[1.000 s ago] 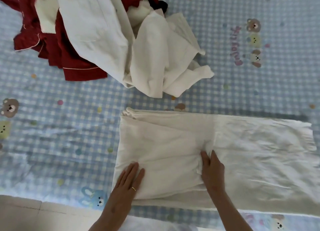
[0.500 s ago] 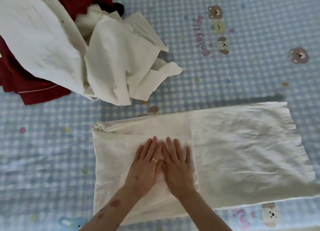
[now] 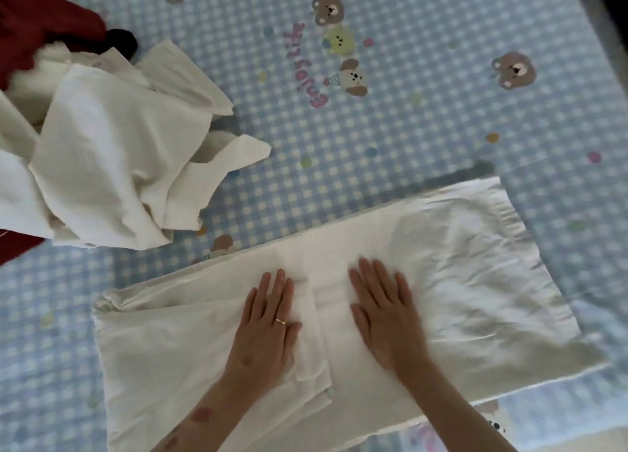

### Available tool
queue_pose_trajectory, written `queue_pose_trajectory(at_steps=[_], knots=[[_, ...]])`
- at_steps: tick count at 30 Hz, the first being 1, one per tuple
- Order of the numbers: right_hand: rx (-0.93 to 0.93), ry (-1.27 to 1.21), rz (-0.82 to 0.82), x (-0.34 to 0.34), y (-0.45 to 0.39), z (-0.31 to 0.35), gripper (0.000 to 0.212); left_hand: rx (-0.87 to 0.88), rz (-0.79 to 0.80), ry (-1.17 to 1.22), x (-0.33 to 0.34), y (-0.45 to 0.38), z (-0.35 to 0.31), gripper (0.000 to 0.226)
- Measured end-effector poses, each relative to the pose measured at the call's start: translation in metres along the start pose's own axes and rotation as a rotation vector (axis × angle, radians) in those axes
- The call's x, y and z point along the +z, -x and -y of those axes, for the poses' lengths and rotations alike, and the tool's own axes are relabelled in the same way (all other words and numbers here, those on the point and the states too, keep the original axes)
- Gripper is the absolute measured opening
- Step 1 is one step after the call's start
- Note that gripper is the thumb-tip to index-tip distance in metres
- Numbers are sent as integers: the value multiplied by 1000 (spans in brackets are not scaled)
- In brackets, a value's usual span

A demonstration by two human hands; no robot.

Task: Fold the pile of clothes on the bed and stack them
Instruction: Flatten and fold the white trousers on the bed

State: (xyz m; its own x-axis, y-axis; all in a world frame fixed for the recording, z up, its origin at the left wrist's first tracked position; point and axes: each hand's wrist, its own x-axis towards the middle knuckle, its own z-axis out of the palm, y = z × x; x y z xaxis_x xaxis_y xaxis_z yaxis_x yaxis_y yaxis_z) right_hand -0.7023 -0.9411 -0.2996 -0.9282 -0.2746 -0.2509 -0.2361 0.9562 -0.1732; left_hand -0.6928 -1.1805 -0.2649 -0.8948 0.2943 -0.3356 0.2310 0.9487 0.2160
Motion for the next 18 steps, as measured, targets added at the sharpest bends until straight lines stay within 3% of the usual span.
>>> queue_pose_trajectory(at_steps=[4, 11, 18], knots=[[124, -11, -18, -18, 17, -67, 57, 32, 35, -23, -4, -44, -34, 62], [284, 0, -69, -49, 48, -170, 55, 253, -13, 7, -15, -173, -149, 52], [462, -178, -181, -72, 82, -200, 46, 390, 55, 122, -56, -288, -242, 62]])
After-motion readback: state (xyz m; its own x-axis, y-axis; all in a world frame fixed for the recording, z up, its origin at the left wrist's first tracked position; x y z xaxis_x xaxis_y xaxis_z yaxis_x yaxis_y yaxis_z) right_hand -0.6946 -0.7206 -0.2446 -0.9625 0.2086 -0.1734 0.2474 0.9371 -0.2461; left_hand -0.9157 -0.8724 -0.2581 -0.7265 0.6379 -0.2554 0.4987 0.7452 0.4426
